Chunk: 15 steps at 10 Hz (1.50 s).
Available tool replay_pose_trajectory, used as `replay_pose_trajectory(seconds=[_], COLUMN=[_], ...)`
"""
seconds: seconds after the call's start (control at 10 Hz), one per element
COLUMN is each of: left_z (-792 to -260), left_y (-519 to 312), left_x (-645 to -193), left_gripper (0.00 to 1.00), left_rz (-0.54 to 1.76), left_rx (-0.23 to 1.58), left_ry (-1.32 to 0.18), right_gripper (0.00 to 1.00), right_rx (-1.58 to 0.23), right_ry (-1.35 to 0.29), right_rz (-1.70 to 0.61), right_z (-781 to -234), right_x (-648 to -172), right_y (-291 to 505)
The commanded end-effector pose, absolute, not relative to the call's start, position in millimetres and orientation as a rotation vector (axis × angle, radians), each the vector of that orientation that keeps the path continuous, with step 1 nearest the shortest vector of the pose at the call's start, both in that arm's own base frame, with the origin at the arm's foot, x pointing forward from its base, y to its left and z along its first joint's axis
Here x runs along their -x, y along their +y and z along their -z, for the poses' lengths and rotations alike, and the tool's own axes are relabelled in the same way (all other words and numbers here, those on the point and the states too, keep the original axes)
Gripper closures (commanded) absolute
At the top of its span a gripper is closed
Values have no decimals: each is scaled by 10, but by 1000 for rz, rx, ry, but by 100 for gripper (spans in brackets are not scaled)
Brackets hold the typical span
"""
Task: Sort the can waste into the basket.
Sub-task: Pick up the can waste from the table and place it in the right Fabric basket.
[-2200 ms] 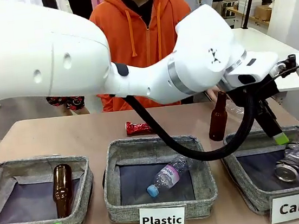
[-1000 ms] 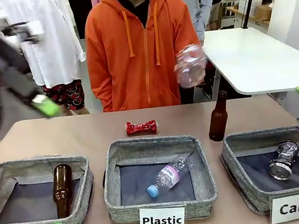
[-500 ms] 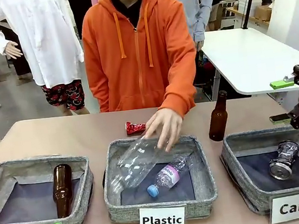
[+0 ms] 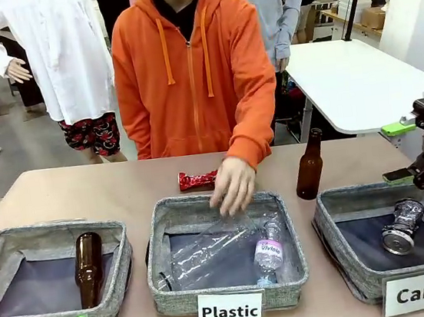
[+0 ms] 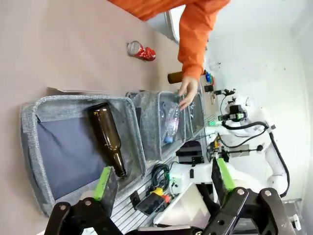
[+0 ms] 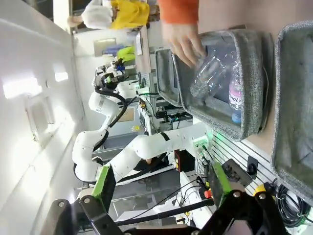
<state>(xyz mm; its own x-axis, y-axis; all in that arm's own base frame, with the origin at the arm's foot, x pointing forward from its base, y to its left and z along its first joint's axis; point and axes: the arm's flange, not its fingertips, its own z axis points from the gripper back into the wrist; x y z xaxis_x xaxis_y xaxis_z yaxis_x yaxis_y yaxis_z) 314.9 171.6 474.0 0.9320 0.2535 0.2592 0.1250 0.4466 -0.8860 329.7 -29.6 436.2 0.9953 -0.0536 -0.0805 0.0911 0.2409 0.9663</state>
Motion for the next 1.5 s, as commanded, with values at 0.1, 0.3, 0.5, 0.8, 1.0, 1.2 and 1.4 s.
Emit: replay_pose_trajectory(seconds=[0.1, 0.3, 0.5, 0.8, 1.0, 1.2, 1.4], left_z=[-4742, -4742, -4742, -4742, -4742, -4742, -4742], left_y=[1758, 1758, 1758, 1758, 1758, 1758, 1758], left_x=[-3094, -3094, -3094, -3094, -3094, -3094, -3094], left_gripper=[0, 0, 0, 0, 0, 0, 0], left_rz=[-69, -69, -69, -69, -69, -69, -69], left_rx=[1106, 1106, 1106, 1106, 1106, 1106, 1106], left_ry=[-376, -376, -376, -376, -376, -376, -376], right_gripper=[0, 0, 0, 0, 0, 0, 0], right_rx=[-1318, -1318, -1318, -1324, -972, -631, -357], right_ry=[30, 30, 30, 33, 118, 58, -53], right_rz=[80, 80, 80, 99, -128, -214, -264], right_z=[-4380, -4380, -4380, -4362, -4562, -4925, -4938], right_x=[-3272, -3272, -3272, -3297, -3224, -3273, -3372], right_y=[-309, -309, -309, -297, 23, 571, 1313])
